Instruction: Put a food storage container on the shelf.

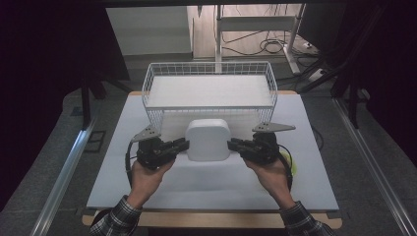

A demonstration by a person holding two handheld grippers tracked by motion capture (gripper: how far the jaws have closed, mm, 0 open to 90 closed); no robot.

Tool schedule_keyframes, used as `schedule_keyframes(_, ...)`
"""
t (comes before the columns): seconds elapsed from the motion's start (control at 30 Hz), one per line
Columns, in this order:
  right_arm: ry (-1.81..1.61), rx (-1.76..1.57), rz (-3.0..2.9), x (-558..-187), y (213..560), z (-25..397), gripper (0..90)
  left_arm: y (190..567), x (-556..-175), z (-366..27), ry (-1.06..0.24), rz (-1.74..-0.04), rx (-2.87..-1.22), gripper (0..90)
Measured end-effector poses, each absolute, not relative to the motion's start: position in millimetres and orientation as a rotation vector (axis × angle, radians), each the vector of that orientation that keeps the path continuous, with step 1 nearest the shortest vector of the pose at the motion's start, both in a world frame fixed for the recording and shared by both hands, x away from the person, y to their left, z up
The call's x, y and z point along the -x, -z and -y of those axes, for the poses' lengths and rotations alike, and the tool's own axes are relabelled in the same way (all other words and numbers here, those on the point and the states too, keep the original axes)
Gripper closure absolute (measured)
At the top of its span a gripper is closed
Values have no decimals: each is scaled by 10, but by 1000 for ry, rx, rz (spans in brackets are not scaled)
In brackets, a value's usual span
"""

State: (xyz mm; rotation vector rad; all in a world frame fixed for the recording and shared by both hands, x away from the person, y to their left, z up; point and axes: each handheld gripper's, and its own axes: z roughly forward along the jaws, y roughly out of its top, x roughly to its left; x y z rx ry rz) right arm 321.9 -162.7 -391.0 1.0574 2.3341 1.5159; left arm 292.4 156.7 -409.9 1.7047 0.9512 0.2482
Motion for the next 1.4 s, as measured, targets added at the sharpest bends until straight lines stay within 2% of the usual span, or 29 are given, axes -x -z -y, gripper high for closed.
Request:
schedule_keyframes(0.33, -1535, -1002, -2285, -3296, 3627, 1595, 790, 3789, -2995, -1585, -315, -915, -1692, 783)
schedule_keyframes(0.93, -1578, -937, -2200, -3503, 3146, 1504, 789, 3344, -3236, -1667, -350, -894, -1649, 782)
schedule_keyframes(1.4, -1572, -965, -2174, -3770, 2953, 1467, 784, 3143, -3512, -1662, -352, -907, -1651, 782)
